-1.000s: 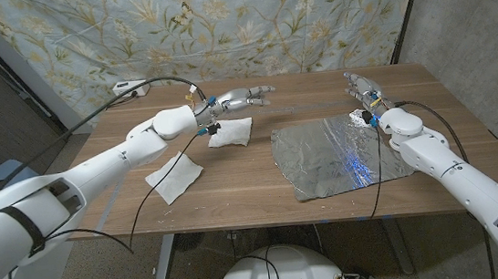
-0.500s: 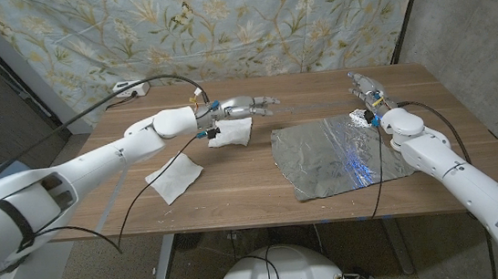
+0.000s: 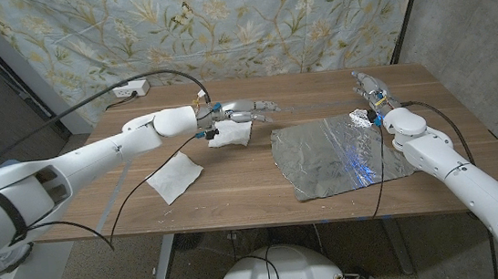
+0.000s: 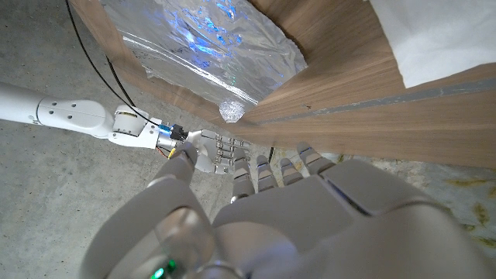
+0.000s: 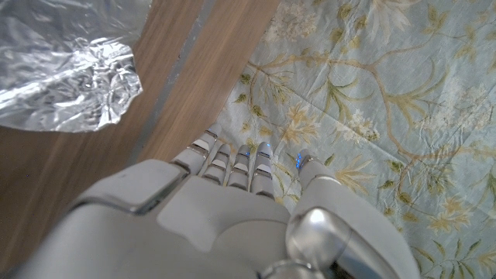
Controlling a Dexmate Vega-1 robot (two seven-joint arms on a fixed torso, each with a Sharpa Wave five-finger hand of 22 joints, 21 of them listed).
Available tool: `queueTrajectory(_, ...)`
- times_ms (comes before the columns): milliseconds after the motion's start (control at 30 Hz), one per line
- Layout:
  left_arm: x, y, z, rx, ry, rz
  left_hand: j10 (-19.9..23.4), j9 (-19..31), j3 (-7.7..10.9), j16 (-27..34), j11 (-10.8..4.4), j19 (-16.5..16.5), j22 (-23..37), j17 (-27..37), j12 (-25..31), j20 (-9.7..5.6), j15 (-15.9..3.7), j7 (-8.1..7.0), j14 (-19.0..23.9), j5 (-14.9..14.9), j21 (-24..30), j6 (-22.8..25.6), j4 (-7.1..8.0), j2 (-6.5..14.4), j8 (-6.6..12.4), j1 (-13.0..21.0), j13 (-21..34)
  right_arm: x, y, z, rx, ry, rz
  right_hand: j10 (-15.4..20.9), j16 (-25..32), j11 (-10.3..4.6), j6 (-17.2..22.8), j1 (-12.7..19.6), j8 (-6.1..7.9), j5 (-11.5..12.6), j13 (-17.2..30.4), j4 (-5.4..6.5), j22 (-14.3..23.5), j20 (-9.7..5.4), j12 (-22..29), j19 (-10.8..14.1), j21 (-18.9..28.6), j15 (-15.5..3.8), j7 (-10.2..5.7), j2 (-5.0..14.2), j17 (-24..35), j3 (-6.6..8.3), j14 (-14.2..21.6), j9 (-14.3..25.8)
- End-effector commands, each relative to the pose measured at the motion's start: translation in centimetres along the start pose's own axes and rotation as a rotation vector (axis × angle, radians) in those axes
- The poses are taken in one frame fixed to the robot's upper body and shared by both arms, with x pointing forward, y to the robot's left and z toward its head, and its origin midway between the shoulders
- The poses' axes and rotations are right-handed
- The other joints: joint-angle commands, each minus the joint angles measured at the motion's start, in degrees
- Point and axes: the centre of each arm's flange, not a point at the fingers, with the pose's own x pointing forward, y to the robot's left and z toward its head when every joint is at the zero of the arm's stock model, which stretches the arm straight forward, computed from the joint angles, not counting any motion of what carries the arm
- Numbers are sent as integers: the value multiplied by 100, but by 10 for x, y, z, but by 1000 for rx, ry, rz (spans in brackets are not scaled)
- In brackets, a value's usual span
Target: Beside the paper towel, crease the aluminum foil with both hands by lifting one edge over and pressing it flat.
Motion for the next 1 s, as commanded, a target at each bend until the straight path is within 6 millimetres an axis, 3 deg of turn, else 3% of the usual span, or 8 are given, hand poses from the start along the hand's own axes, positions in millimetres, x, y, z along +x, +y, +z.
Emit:
queueTrajectory(33, 5, 3, 6, 129, -5, -17, 67, 24, 7, -11, -136, -102, 19, 17, 12, -46, -14, -77, -120, 32, -24, 27, 52, 51, -18, -6, 10, -1, -5, -4, 12, 1, -22, 17, 34, 11, 61, 64, 36, -26, 12, -37, 18, -383, 41, -1, 1, -154, 4, -28, 10, -3, -20, 17)
queueTrajectory(333, 7, 3, 7, 167, 15, -41, 408, 28, 18, 6, -84, -632, 29, 30, 74, -76, 49, -35, -292, 19, -122, 147, 195, 102, -45, -109, 3, -2, -8, -5, 12, 0, -32, 20, 39, -17, 63, 61, 32, -28, 13, -39, 18, -379, 43, -1, 6, -151, 3, -29, 12, -3, -18, 18)
queueTrajectory(600, 9, -2, 7, 216, 42, -79, 452, 33, -16, 14, -46, -889, 37, 44, 44, -137, 46, 5, -445, -10, -120, 326, 359, 97, -10, -252, 3, -2, -12, -6, 12, 4, -37, 22, 41, 17, 70, 59, 33, -29, 13, -40, 18, -379, 44, -2, 8, -148, 1, -29, 13, -3, -18, 18)
queueTrajectory(800, 8, -4, 14, 294, 59, -52, 369, 39, 26, 37, 14, -1244, 45, 25, -29, -218, -7, -54, -476, -36, -109, 634, 533, 63, 30, -415, 2, -3, -17, -9, 14, 6, -43, 16, 41, 17, 80, 59, 35, -29, 13, -41, 18, -378, 42, -1, 10, -151, -9, -29, 14, -3, -20, 18)
queueTrajectory(1000, 10, -5, 20, 321, 72, -48, 743, 39, 109, 48, -54, -1550, 50, 5, 77, -260, 20, -130, -418, -45, -105, 782, 606, 52, 0, -485, 5, -6, -21, -12, 14, 10, -47, 12, 43, 18, 79, 59, 33, -29, 13, -42, 18, -379, 41, -2, 11, -150, -13, -29, 14, -2, -19, 19)
